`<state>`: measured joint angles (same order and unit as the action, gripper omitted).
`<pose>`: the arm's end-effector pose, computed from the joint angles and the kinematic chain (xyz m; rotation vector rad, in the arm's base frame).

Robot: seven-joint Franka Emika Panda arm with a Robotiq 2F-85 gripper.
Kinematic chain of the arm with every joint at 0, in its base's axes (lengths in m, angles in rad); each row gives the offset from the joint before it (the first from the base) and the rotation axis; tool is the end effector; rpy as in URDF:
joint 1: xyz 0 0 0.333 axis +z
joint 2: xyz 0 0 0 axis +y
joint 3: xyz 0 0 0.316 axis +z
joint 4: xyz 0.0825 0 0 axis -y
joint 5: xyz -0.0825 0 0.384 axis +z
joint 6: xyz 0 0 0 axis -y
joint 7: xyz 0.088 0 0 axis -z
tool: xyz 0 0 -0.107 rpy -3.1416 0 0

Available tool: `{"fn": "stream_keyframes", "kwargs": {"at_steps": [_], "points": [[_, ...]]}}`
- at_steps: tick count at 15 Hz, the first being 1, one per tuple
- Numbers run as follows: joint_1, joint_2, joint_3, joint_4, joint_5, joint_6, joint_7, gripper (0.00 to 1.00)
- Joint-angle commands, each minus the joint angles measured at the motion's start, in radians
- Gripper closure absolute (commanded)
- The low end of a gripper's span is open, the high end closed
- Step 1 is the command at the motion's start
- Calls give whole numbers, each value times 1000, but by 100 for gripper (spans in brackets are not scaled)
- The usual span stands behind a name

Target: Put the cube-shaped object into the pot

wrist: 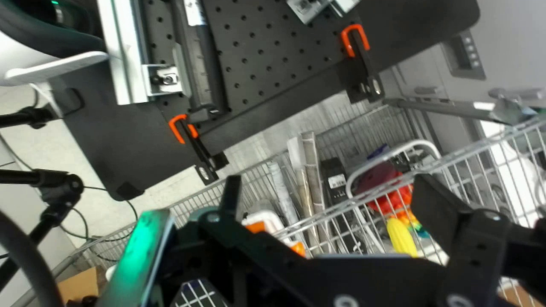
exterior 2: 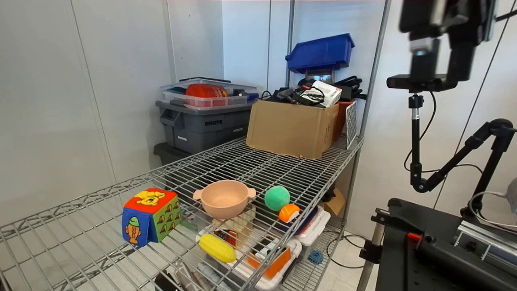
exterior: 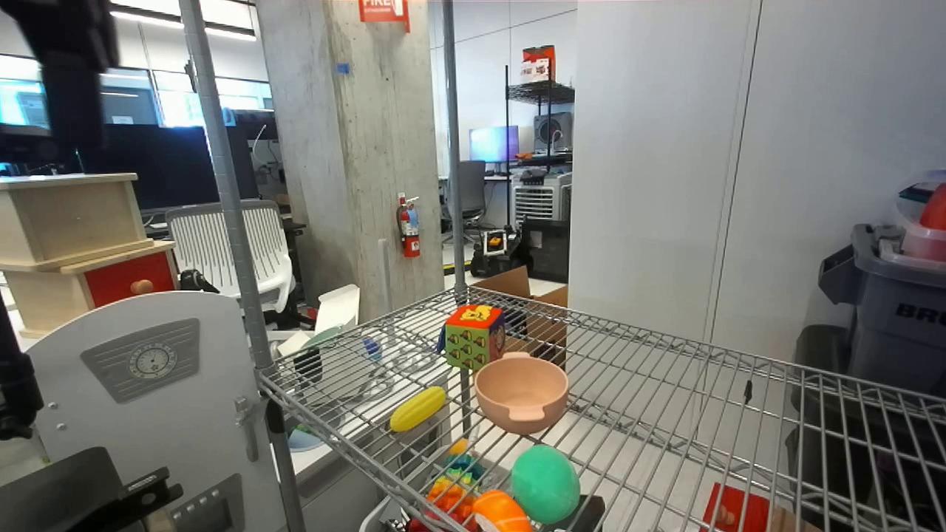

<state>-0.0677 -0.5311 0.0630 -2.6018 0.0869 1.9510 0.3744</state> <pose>0.3625 0.0037 0.4185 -3.0403 0.6588 0.1967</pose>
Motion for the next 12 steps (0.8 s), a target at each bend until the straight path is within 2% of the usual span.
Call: {"fn": "stream_keyframes", "kwargs": {"at_steps": [1, 5, 8, 10, 12], "points": [[20, 167, 16, 40, 136, 242, 99, 0], [62, 357, 15, 123, 290, 515, 155, 0], [88, 551, 18, 274, 372, 686, 215, 0], [92, 657, 7, 390, 353, 724, 283, 0], [99, 764, -13, 518, 303, 713, 376, 0]]}}
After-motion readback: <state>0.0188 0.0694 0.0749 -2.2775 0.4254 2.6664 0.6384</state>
